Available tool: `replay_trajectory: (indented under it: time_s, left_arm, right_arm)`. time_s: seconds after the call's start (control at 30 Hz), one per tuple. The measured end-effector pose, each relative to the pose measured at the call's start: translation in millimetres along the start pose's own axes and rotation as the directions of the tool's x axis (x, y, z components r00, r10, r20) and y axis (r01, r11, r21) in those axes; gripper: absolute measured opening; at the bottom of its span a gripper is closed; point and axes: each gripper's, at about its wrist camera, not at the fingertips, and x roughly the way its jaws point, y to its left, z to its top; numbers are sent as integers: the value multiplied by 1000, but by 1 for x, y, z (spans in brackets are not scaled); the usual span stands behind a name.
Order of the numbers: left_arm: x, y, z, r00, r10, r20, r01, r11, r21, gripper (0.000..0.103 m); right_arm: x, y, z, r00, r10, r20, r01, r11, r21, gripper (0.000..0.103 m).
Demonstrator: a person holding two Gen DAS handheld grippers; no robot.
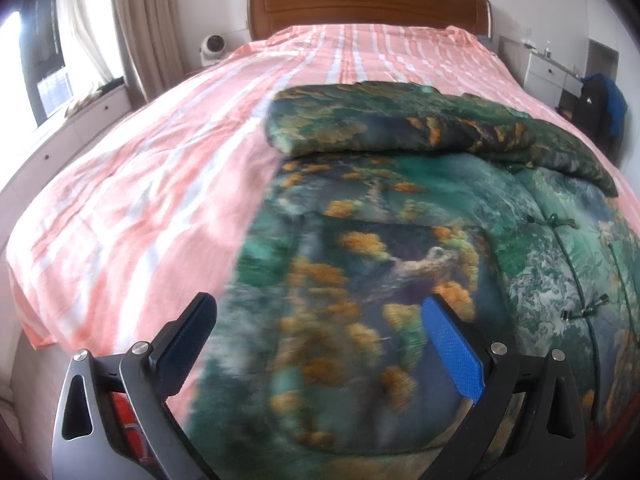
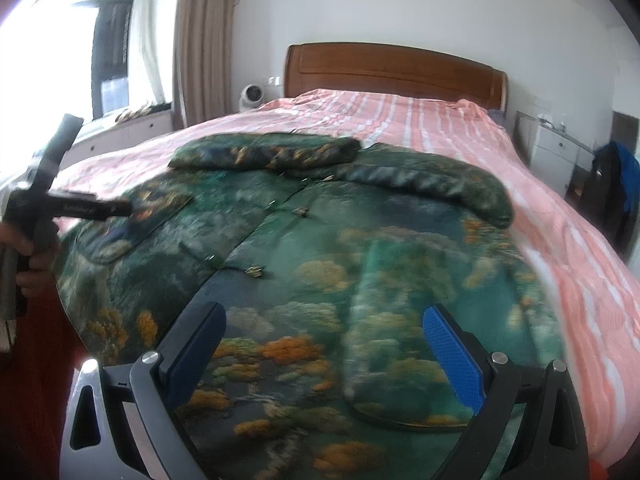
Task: Fold large clothes
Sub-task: 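Grasp the jacket's side edge with the left tool while the right tool grasps it too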
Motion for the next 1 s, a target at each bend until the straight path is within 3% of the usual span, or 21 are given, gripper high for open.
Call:
replay_trajectory:
  time_s: [0.17, 0.23, 0.3, 0.33, 0.37, 0.43, 0.5, 0.6, 0.67, 0.73, 0.77, 0.8, 0.83, 0.87, 0.9, 1.0]
  left_arm:
    - [-2, 46, -2, 993, -57, -99, 58, 998, 3, 102]
    - [3, 63, -6, 975, -124, -183, 123, 992, -17, 102]
    - [7, 72, -13, 942, -221, -254, 215, 975, -50, 102]
    - [10, 72, -16, 917, -272, -293, 268, 962, -55, 102]
    - [11, 69, -19, 907, -284, -310, 285, 957, -42, 102]
    - [15, 58, -24, 899, -267, -348, 291, 956, 19, 102]
    - [24, 43, -30, 906, -184, -382, 246, 962, 118, 103]
    - [37, 32, -33, 891, -150, -429, 232, 961, 147, 103]
    - [42, 28, -34, 877, -147, -457, 243, 957, 159, 103]
    - [44, 27, -36, 860, -168, -482, 268, 952, 146, 102]
    - [43, 27, -37, 854, -186, -486, 282, 950, 132, 87]
    - [41, 27, -37, 841, -218, -496, 309, 945, 109, 59]
    - [38, 27, -36, 837, -229, -497, 317, 943, 99, 47]
    - [32, 26, -38, 844, -223, -489, 312, 944, 107, 27]
    - [27, 25, -40, 846, -225, -483, 314, 943, 111, 18]
    - [7, 29, -44, 845, -240, -479, 330, 938, 111, 11]
  right_arm:
    - [-33, -72, 6, 996, -93, -14, 94, 983, 158, 98]
    - [-39, -110, 2, 992, -106, -72, 120, 964, 236, 98]
    - [-41, -144, -5, 985, -96, -140, 134, 948, 288, 98]
    - [-39, -159, -10, 980, -75, -183, 129, 943, 308, 98]
    - [-35, -171, -15, 972, -35, -232, 112, 939, 326, 98]
    - [-24, -189, -27, 945, 96, -312, 37, 918, 395, 98]
    - [-12, -194, -35, 912, 219, -347, -34, 883, 467, 98]
    - [1, -187, -40, 868, 308, -390, -87, 867, 490, 96]
    - [9, -178, -39, 840, 336, -426, -104, 870, 481, 83]
    - [17, -169, -40, 800, 336, -498, -90, 886, 455, 50]
    - [19, -167, -39, 796, 306, -523, -68, 903, 424, 40]
    - [17, -165, -37, 796, 300, -526, -66, 906, 418, 23]
    - [13, -167, -36, 797, 316, -514, -75, 897, 435, 18]
    - [8, -169, -34, 800, 327, -503, -78, 888, 452, 16]
    - [4, -169, -33, 804, 327, -497, -77, 886, 458, 15]
    - [-13, -170, -33, 813, 335, -476, -81, 875, 477, 13]
